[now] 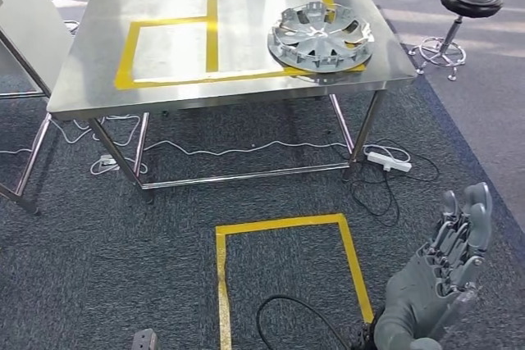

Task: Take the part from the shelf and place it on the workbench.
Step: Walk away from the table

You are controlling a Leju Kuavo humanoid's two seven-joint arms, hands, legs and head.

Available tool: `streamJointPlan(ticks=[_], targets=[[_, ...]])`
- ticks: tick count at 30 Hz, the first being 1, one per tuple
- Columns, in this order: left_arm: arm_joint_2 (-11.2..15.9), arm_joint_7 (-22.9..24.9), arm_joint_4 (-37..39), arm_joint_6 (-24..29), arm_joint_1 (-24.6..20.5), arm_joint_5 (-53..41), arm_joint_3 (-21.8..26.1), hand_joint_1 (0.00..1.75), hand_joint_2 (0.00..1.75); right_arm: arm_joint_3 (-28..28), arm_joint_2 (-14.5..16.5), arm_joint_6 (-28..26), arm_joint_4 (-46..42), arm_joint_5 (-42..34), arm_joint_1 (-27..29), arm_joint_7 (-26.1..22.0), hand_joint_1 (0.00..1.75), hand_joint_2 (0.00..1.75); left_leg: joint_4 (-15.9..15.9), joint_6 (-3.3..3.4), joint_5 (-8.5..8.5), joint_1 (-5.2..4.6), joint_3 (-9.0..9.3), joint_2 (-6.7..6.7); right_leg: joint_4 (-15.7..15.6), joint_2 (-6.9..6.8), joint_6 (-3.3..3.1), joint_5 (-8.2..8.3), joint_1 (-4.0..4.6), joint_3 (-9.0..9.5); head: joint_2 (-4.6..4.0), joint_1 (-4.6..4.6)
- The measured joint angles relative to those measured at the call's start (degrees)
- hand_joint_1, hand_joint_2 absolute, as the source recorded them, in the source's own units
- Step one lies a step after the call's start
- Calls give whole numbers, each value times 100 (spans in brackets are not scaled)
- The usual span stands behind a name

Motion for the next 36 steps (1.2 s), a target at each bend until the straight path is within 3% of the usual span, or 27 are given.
streamJointPlan(ticks=[1,3,4,5,6,7,9,11,12,13,15,16,18,20,21,22,24,26,28,30,32,34,35,36], targets=[[-1,-4,0,1,-2,0,0,0,0,-1,1,-2,-3,4,0,0,0,0,235,-31,-157,6,-107,-78,-13,34,-30,19,-17,-6,0,-3],[-1,-15,1,1,-1,0,0,0,0,-5,2,-11,-4,14,0,1,0,0,992,-66,-534,14,-471,-193,-13,114,-58,41,-24,-40,0,-5],[1,-19,0,0,2,0,1,0,0,-7,2,-17,-4,19,1,2,0,0,1311,-73,-637,18,-632,-207,-12,163,-60,49,-26,-54,0,-3],[1,-22,0,-1,4,0,1,0,0,-9,2,-22,-4,23,2,3,0,0,1466,-76,-634,21,-714,-213,-11,218,-56,57,-29,-63,0,-3],[2,-24,0,-1,4,0,2,0,0,-11,2,-25,-4,25,2,4,0,0,1396,-76,-517,25,-686,-221,-10,275,-47,64,-35,-66,0,-3],[2,-26,0,-1,4,0,2,0,0,-13,2,-26,-4,27,2,4,0,0,1123,-76,-321,35,-552,-246,-9,335,-31,71,-44,-65,0,-3],[-2,-30,1,-2,1,0,2,0,0,-15,5,-26,-4,28,-1,3,0,0,357,-91,25,91,-175,-480,20,451,24,79,-44,-86,0,-14],[-8,-34,1,-3,-5,0,2,0,0,-19,10,-27,-4,31,0,2,0,0,-51,-61,116,128,12,-694,46,555,99,94,-40,-142,0,-21],[-9,-35,1,-3,-8,0,2,0,0,-22,12,-27,-4,32,3,3,0,0,-88,-22,102,121,19,-701,49,604,137,107,-43,-169,0,-22],[-9,-37,1,-4,-10,0,3,0,0,-25,13,-28,-4,33,7,3,0,0,-73,27,109,117,6,-651,31,647,171,124,-60,-191,0,-19],[-12,-39,1,-5,-12,0,4,0,0,-31,14,-32,-5,37,10,4,0,0,-85,114,128,115,6,-535,164,522,224,36,-63,-281,0,4],[-13,-40,1,-7,-10,0,4,0,0,-34,14,-36,-6,40,8,3,0,0,-93,153,135,113,6,-466,396,396,241,-103,-56,-394,0,22],[-12,-43,0,-9,4,0,5,0,0,-39,14,-42,-6,48,5,2,0,0,-93,198,131,84,3,-335,1146,164,262,-489,-45,-733,0,55],[-8,-44,0,-10,15,-1,7,0,0,-41,14,-45,-6,57,8,2,0,0,-92,210,126,61,4,-202,1669,109,264,-662,-44,-955,0,55],[-8,-47,0,-10,14,-2,7,0,0,-42,14,-46,-6,62,9,2,0,0,-92,212,122,54,8,-142,1620,97,255,-591,-42,-907,0,55],[-8,-52,0,-11,12,-2,7,0,0,-43,14,-46,-6,66,10,2,0,0,-92,208,117,50,19,-90,1348,72,240,-436,-38,-742,0,55],[-8,-62,0,-12,7,-2,8,0,0,-45,15,-49,-7,75,7,1,0,0,-87,183,99,33,46,-11,543,-83,199,-127,-15,-277,0,56],[-8,-70,0,-12,5,-2,8,0,0,-48,16,-50,-8,92,4,0,0,0,-80,132,89,9,59,47,116,-181,150,-25,14,-44,0,51],[-8,-75,0,-13,0,-4,8,0,0,-52,17,-50,-10,107,7,0,0,0,-94,71,99,6,66,110,77,-107,92,-14,28,-53,0,47],[-8,-76,0,-14,-9,-8,8,0,0,-60,23,-50,-17,121,12,-1,0,0,-34,2,26,20,46,72,36,-21,27,27,6,-57,0,41],[-5,-79,0,-14,-12,-10,7,0,0,-69,32,-50,-21,131,15,-5,0,0,438,-57,-279,30,-172,-95,-1,61,-24,67,-29,-60,0,23],[1,-80,0,-14,-6,-11,8,0,0,-73,37,-50,-21,132,18,-9,0,0,1198,-89,-627,36,-549,-202,-4,156,-42,82,-38,-86,0,15],[5,-80,0,-14,-4,-11,8,0,0,-73,38,-49,-20,133,19,-9,0,0,1437,-97,-680,38,-675,-215,-3,210,-40,86,-39,-94,0,15],[8,-80,0,-14,-3,-13,9,0,0,-73,38,-49,-20,134,20,-9,0,0,1480,-102,-617,42,-705,-223,-2,269,-34,91,-43,-98,0,17]])
